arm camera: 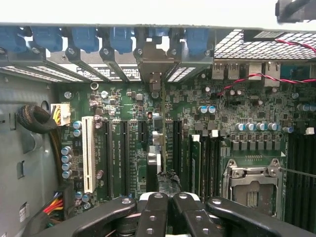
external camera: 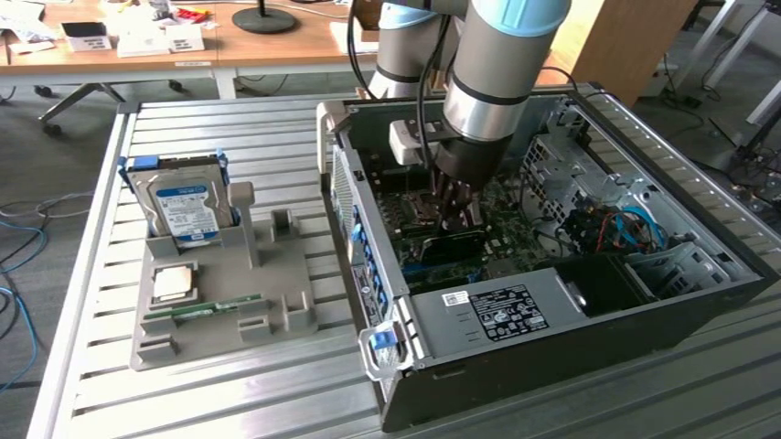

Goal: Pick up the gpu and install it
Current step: 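Press down on the gpu until it lock into place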

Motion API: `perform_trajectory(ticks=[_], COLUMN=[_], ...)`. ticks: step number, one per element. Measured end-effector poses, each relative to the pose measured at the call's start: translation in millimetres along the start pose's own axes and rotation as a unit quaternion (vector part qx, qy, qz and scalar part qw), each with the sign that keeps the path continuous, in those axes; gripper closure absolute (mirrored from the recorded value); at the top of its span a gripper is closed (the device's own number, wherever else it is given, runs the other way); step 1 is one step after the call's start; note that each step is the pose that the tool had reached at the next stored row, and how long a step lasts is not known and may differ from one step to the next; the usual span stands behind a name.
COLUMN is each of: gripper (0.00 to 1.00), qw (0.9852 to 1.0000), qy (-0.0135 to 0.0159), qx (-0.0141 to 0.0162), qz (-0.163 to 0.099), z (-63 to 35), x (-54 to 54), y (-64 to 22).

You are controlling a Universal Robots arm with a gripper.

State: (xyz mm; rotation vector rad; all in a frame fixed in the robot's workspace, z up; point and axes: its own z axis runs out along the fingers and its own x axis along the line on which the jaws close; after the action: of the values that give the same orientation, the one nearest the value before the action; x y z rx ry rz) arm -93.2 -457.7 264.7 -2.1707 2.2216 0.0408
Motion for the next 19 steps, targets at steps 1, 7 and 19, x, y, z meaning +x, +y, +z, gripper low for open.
perform_trajectory(ticks=[1,7,19], gripper=[0.89,0.89,0.89], qw=[1.0000,1.0000,1.0000], qy=[0.0000,0.0001,-0.0001], qx=[0.0000,0.0000,0.0000], qz=[0.000,0.000,0.000], z=[0.0,1.7,2.7], x=[0.0,0.1,0.1], y=[0.0,0.0,0.0])
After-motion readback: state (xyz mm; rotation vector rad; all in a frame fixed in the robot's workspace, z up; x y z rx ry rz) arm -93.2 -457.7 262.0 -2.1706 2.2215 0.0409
